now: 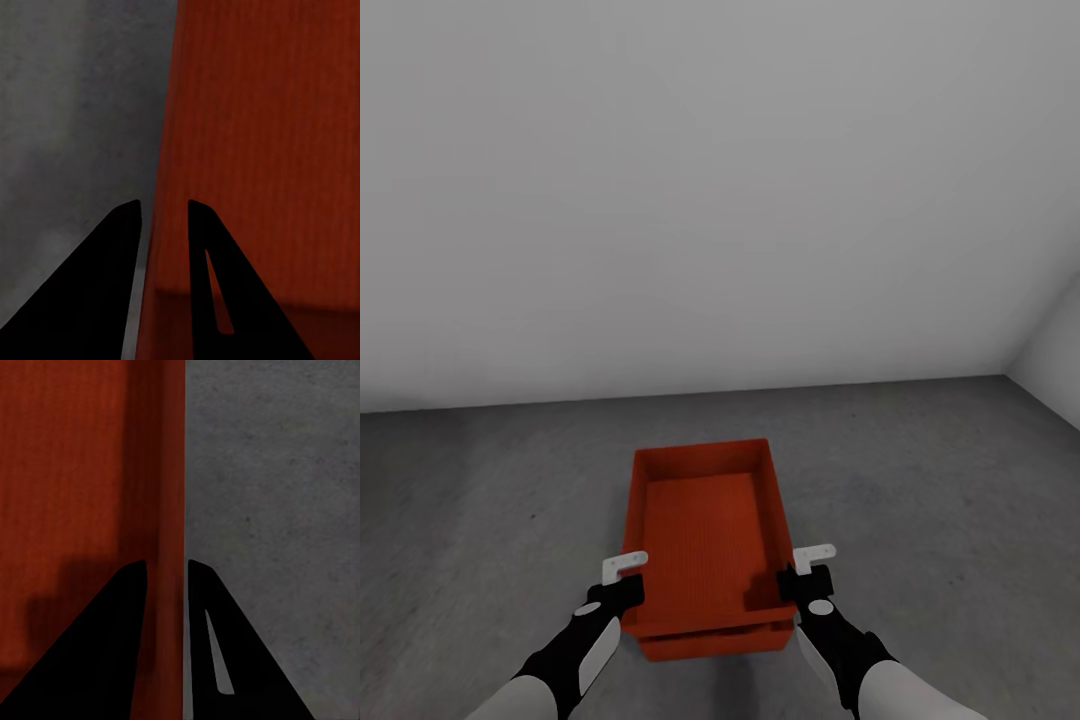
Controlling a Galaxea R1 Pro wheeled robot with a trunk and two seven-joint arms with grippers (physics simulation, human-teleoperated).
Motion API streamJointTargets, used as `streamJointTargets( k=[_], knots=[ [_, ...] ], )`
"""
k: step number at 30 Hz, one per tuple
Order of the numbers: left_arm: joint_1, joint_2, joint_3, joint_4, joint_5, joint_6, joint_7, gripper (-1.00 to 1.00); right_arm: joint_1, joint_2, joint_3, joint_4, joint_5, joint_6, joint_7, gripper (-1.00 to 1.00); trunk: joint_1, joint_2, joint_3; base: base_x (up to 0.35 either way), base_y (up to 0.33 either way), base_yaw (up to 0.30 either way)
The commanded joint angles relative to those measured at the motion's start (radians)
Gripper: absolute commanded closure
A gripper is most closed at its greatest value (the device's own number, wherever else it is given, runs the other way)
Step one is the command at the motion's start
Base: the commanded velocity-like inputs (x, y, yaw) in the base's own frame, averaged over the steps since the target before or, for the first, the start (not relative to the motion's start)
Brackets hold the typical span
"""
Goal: Move the two storage containers from the living room to the garage. In the garage, place one container on the floor and stack the other container on top of it (either order is fine).
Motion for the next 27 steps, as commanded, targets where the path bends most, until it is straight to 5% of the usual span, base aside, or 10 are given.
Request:
streamJointTargets(
  k=[1,26,27],
  knots=[
    [-0.001,0.005,-0.005,-0.006,-0.009,0.001,0.017,1.00,-0.001,-0.001,-0.008,0.004,-0.013,-0.002,-0.016,1.00,0.004,-0.008,-0.004,0.000,0.000,0.000],
    [-0.001,0.005,-0.005,-0.008,-0.011,0.001,0.015,1.00,-0.001,-0.001,-0.008,0.004,-0.013,-0.002,-0.016,1.00,0.011,-0.022,-0.010,0.000,0.000,0.000],
    [-0.001,0.005,-0.006,-0.007,-0.011,0.001,0.015,-1.00,-0.001,-0.001,-0.008,0.004,-0.013,-0.002,-0.016,1.00,0.011,-0.022,-0.010,0.000,0.000,0.000]
  ],
)
